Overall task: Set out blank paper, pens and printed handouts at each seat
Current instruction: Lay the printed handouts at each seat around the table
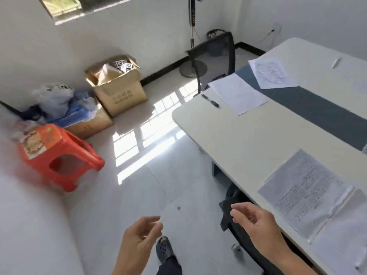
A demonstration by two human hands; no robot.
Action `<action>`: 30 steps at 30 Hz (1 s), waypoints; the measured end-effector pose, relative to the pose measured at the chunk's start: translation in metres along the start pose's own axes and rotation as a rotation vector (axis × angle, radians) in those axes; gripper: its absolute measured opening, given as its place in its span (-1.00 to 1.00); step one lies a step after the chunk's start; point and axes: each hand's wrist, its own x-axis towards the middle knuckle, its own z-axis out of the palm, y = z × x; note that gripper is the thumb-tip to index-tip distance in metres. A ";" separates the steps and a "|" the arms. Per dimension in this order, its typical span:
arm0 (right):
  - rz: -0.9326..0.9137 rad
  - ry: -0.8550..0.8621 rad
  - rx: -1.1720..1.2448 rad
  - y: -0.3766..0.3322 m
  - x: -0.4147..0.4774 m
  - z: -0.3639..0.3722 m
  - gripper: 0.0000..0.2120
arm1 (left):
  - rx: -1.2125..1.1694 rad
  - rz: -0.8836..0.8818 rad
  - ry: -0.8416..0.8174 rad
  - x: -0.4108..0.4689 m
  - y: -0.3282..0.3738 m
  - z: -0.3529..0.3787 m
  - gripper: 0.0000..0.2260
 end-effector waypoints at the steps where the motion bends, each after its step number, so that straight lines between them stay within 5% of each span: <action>1: -0.003 -0.022 -0.013 -0.010 0.011 0.017 -0.93 | -0.028 -0.007 0.026 0.009 -0.003 -0.017 -0.92; 12: -0.080 -0.076 -0.003 -0.135 0.121 0.188 -0.86 | -0.073 -0.010 0.147 0.144 -0.015 -0.205 -0.90; 30: -0.055 0.115 0.124 -0.291 0.465 0.229 -0.89 | -0.093 0.071 0.001 0.524 0.149 -0.252 -0.81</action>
